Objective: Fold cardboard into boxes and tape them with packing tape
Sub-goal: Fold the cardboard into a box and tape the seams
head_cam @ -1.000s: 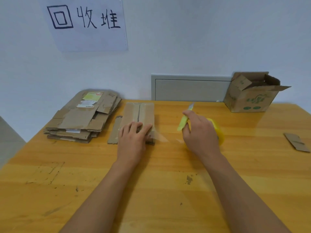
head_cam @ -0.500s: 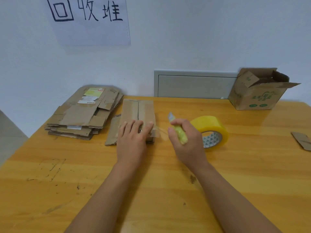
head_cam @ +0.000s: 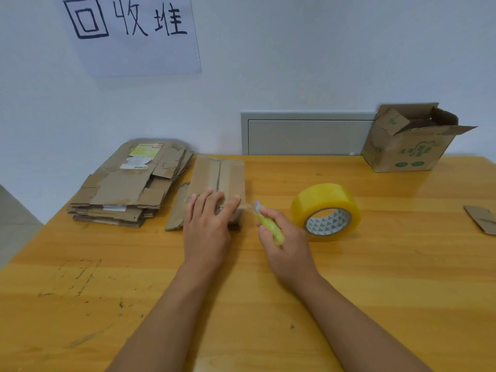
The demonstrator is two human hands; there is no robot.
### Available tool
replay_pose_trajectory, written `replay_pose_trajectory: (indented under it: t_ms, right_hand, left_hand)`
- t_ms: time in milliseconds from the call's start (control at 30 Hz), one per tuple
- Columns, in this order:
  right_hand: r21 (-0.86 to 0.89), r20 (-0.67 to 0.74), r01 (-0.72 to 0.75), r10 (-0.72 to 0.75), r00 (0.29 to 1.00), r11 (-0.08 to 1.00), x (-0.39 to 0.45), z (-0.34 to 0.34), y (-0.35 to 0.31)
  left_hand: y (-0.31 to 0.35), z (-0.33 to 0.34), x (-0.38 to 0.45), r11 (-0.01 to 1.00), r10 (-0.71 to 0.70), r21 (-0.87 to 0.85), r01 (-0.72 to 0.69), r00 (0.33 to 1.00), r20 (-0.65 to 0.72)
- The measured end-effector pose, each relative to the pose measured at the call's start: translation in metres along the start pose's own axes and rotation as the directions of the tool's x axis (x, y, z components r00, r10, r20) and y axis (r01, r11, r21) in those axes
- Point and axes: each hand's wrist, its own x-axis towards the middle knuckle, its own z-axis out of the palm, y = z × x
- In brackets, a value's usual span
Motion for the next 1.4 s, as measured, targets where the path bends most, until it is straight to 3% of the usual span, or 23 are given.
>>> replay_pose_trajectory:
  t_ms: [367,867,967,1067,1133,1200,1267,1333,1400]
  right_hand:
    - [-0.049,0.024,0.015,-0.014,1.000,0.999,0.000,0.001,-0.002]
    - [-0.075,0.130,0.014,-0.004,0.991,0.997,-0.003,0.003,-0.009]
    - [0.010,0.078,0.013,-0.014,0.997,1.000,-0.004,-0.004,-0.013]
    - [0.227,0.005,-0.108,0.109,0.994,0.968,0.005,-0.020,-0.025]
    - [0.321,0.075,-0.221,0.208,0.975,0.921,0.010,-0.036,-0.030]
    - [0.264,0.271,-0.317,0.245,0.931,0.911,0.007,-0.054,-0.027]
    - [0.141,0.501,-0.376,0.262,0.825,0.916,-0.005,-0.063,-0.019]
    - [-0.026,0.616,-0.340,0.283,0.735,0.940,-0.018,-0.063,-0.011]
    - [-0.196,0.635,-0.178,0.263,0.726,0.964,-0.025,-0.059,-0.003]
  left_hand:
    - [-0.003,0.000,0.001,0.999,0.032,-0.038,-0.032,0.999,-0.006]
    - [-0.009,0.003,-0.003,0.995,-0.044,-0.086,0.045,0.999,0.008]
    - [-0.010,0.002,-0.003,0.992,-0.059,-0.107,0.062,0.998,0.031]
    - [-0.009,0.000,-0.004,0.990,-0.063,-0.125,0.069,0.997,0.055]
    - [-0.010,-0.002,-0.004,0.986,-0.066,-0.146,0.075,0.996,0.067]
    - [-0.011,-0.004,-0.004,0.984,-0.063,-0.163,0.075,0.995,0.076]
    - [-0.010,-0.006,-0.004,0.982,-0.061,-0.174,0.076,0.994,0.090]
    - [-0.010,-0.011,-0.003,0.976,-0.083,-0.189,0.104,0.990,0.117]
    - [-0.010,-0.016,-0.002,0.970,-0.093,-0.213,0.121,0.986,0.136]
